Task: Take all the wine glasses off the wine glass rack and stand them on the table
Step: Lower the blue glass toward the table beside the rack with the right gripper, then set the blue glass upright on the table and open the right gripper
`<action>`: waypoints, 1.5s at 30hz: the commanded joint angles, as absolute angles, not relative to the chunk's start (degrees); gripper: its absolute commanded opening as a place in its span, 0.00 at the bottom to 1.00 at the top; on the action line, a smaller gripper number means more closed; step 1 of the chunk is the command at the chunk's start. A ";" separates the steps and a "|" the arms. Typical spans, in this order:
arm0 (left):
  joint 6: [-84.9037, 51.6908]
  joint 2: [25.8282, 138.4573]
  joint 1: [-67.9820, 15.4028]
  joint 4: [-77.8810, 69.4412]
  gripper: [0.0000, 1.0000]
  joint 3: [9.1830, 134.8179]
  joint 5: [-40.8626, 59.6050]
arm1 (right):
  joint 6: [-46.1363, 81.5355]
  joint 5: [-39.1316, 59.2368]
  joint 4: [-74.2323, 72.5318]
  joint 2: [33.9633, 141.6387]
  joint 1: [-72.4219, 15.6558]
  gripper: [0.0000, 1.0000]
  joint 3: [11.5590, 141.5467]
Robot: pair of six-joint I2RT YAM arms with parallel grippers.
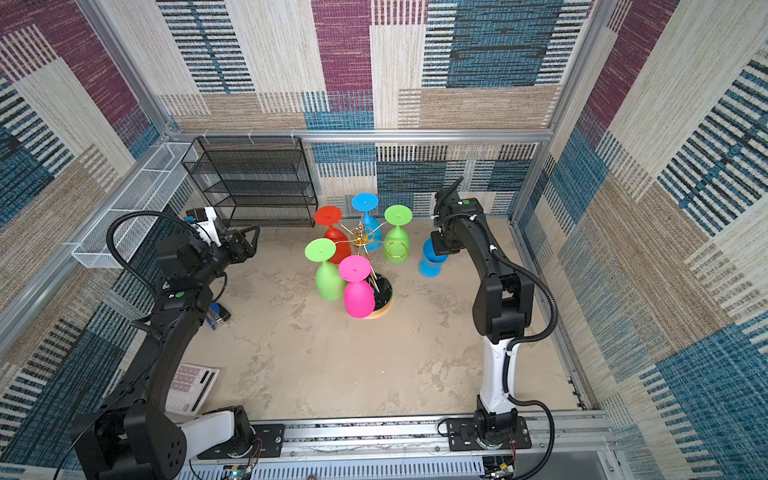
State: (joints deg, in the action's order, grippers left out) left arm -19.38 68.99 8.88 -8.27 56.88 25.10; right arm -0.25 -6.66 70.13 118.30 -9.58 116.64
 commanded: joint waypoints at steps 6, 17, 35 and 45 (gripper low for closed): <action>-20.27 68.87 8.91 -10.55 0.82 56.95 26.02 | -0.33 -6.76 69.61 119.01 -9.76 0.18 118.35; -20.21 68.51 9.05 -10.55 0.82 56.87 26.02 | 0.23 -3.13 68.67 119.22 -9.67 0.45 124.92; -20.21 67.92 9.40 -10.54 0.82 56.87 26.53 | 17.12 39.73 26.16 86.82 -0.44 0.58 90.26; -20.47 67.58 9.49 -11.03 0.82 56.80 27.42 | 33.13 51.42 5.28 84.85 -0.40 0.60 77.49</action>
State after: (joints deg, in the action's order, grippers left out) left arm -19.53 67.85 9.39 -8.36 56.84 26.33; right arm 27.24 46.98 14.63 84.60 -0.36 78.22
